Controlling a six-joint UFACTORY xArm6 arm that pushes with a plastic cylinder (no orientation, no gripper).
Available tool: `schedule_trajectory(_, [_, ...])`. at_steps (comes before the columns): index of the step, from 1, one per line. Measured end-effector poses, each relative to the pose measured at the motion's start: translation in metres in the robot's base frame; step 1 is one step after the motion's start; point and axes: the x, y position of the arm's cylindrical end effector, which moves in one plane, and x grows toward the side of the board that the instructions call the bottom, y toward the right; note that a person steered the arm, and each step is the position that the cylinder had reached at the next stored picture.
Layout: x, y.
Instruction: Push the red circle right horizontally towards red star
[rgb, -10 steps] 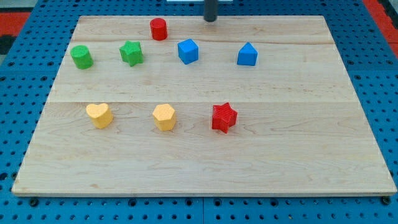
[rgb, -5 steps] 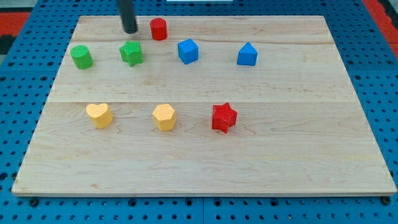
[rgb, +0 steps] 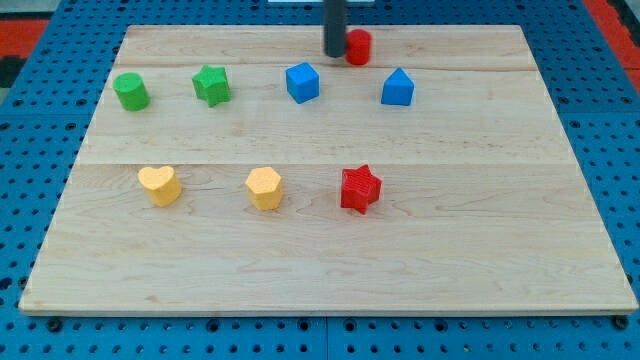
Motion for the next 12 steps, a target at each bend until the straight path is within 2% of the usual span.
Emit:
schedule_trajectory(1, [-0.035,0.007])
schedule_trajectory(3, [-0.024,0.076])
schedule_trajectory(4, [-0.022,0.087])
schedule_trajectory(5, [-0.025,0.045])
schedule_trajectory(7, [0.033,0.094])
schedule_trajectory(9, [0.047,0.125])
schedule_trajectory(12, [0.174,0.123])
